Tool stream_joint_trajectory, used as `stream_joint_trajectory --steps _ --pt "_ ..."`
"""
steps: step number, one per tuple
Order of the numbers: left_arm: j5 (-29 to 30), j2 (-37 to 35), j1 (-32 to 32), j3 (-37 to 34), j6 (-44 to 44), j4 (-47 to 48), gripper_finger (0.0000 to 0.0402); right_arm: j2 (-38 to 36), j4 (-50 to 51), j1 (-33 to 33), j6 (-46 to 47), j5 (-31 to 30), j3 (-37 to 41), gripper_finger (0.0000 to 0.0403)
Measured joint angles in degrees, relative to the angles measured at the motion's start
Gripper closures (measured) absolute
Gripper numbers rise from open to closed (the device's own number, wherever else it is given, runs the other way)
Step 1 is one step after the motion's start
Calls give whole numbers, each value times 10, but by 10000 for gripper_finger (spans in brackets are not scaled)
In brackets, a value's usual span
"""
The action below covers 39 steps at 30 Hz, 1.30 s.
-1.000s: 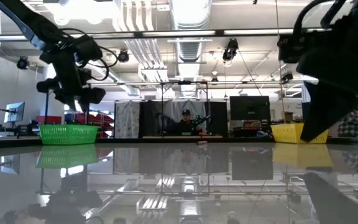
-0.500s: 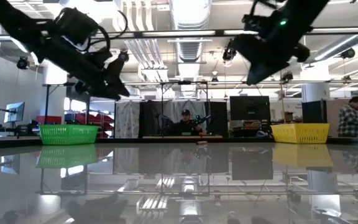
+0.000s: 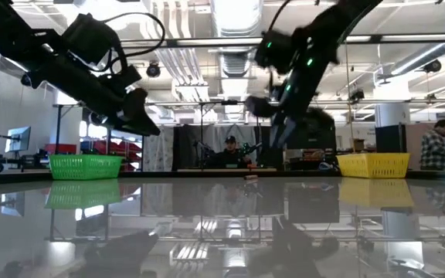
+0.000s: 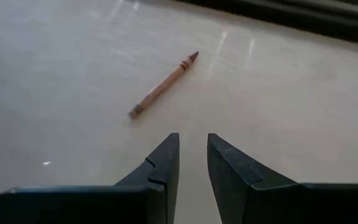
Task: Sort crayons
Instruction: Put the brown crayon into the yellow basket
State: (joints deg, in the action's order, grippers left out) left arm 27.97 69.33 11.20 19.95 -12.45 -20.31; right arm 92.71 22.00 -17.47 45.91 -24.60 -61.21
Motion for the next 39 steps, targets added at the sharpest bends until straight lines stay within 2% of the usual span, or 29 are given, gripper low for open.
stream_joint_trajectory --steps 9,14,19,25,30,34,39 --pt "0 11 2 0 4 -1 211 146 16 -57 -30 11 -138 263" --pt "1 11 2 0 1 -2 211 217 119 -69 -25 35 -250 225" --pt "1 13 2 0 -2 1 211 289 238 -73 -24 41 -348 217" --pt "1 13 2 -2 -15 14 211 349 273 -72 -51 60 -419 232" --pt "1 12 2 -2 -18 40 211 372 310 -70 -88 72 -450 264" --pt "0 12 1 -2 -23 49 211 362 340 -67 -121 87 -447 301" --pt "0 12 1 -2 -31 60 211 326 340 -74 -158 154 -406 343"
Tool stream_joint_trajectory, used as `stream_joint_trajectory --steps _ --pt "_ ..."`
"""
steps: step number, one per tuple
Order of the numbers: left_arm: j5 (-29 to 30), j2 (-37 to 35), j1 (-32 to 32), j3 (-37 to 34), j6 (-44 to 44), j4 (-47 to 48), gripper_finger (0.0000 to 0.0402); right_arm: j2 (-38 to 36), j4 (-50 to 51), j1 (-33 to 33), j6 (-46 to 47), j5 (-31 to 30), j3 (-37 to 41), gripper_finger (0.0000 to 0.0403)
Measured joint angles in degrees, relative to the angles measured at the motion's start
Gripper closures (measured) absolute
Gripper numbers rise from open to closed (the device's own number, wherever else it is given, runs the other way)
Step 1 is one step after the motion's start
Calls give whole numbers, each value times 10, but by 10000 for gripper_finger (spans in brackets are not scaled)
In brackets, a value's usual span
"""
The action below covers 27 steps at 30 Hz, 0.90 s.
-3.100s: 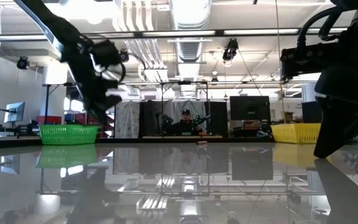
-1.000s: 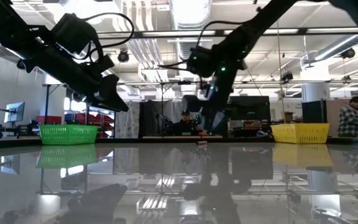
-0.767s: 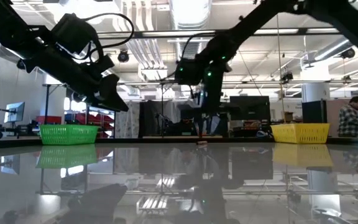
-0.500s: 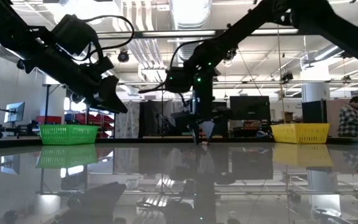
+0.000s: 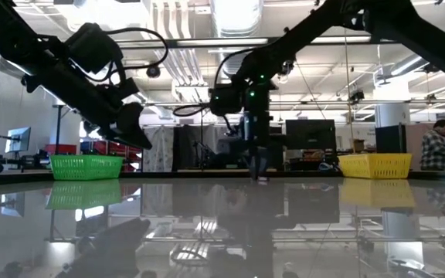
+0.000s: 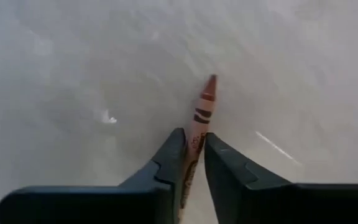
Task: Sort crayons
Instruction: Put the brown crayon into the yellow basket
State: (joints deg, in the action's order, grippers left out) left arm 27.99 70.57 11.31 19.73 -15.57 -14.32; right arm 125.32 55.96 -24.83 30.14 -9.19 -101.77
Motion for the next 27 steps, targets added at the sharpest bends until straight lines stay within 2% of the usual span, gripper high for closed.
stream_joint_trajectory --steps 4,10,14,19,25,27 --pt "0 0 0 0 -3 4 211 -20 -26 -10 -17 33 38 367" --pt "0 0 0 0 -9 4 211 -38 -67 -12 -25 30 79 391" --pt "0 0 0 0 -15 8 211 -80 -77 -11 -31 26 107 393" --pt "0 1 -1 0 -24 13 211 -197 -83 -26 -44 23 167 394" --pt "-1 15 -12 -4 -47 22 211 -358 -70 -84 -44 -4 294 394" --pt "-2 22 -18 -3 -50 4 211 -409 -66 -114 -39 -33 336 394"
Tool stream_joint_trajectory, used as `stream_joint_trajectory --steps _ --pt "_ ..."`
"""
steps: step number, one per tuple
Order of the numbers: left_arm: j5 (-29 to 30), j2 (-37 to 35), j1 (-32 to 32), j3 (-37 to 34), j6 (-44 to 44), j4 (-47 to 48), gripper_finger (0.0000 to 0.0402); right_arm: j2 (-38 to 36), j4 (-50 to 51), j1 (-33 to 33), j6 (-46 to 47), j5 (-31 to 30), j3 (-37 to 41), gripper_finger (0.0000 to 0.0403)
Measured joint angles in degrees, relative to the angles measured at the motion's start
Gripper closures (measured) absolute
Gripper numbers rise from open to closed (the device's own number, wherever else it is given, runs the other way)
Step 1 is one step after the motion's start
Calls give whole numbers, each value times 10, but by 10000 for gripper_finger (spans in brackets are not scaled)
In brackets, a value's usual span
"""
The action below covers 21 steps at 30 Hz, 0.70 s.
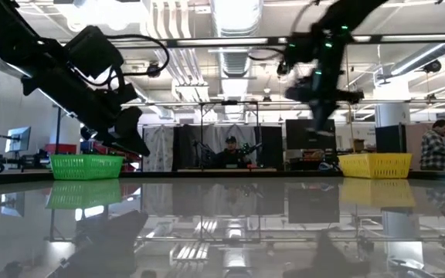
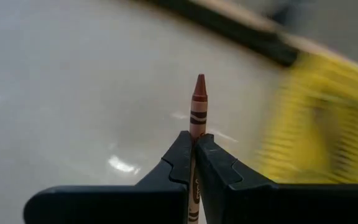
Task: Sort crayons
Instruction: Put the brown crayon into the yellow basket, then put the brown crayon into the red basket
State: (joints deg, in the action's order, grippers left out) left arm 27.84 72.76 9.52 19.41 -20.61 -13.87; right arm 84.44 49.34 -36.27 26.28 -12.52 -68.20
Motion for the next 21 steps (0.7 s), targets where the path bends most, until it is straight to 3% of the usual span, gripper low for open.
stream_joint_trajectory --steps 3,8,12,21 --pt "0 10 -13 4 2 -29 211 -56 -1 -46 25 -65 63 394" --pt "0 32 -25 5 19 -88 211 -103 -41 -120 41 -87 133 394" --pt "0 54 -25 5 20 -129 211 -118 -127 -138 23 -109 177 388" --pt "0 113 -26 29 36 -145 211 -119 -164 -144 -44 -128 198 284"
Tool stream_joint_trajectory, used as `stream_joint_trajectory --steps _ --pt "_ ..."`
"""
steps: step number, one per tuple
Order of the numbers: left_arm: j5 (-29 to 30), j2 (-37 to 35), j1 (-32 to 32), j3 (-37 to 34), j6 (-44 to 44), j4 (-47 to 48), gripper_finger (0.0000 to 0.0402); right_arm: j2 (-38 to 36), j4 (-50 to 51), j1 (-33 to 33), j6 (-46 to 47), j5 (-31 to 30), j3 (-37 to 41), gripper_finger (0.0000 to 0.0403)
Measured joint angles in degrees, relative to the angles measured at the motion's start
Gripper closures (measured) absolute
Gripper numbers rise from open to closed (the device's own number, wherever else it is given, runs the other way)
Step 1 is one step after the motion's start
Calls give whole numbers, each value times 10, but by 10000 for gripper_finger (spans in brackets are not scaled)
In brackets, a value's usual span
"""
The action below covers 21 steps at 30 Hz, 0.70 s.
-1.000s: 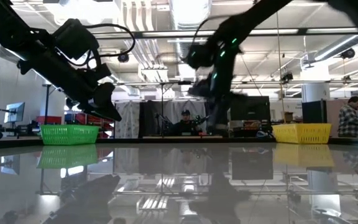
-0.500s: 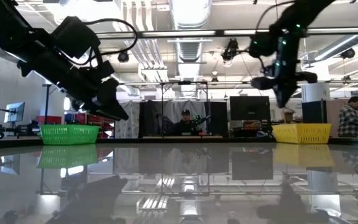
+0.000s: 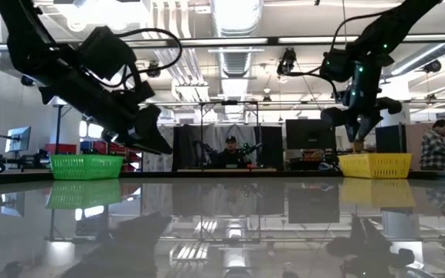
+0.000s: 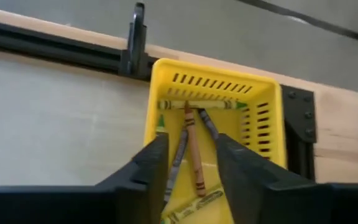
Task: Sort crayons
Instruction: Put the brown crayon into the red basket
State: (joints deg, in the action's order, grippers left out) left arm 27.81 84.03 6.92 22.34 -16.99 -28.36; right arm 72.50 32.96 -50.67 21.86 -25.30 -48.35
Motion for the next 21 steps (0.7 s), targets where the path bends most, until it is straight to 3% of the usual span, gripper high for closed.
stream_joint_trajectory --steps 6,12,15,21 --pt "-37 44 -7 28 16 3 211 -5 7 1 -23 18 -1 233" --pt "-6 31 -36 44 30 -2 211 -23 15 33 -72 122 0 230" --pt "6 2 -57 46 46 -4 211 -40 31 77 -78 162 3 234" --pt "29 -69 -98 30 58 -1 211 -79 76 225 8 168 9 239"
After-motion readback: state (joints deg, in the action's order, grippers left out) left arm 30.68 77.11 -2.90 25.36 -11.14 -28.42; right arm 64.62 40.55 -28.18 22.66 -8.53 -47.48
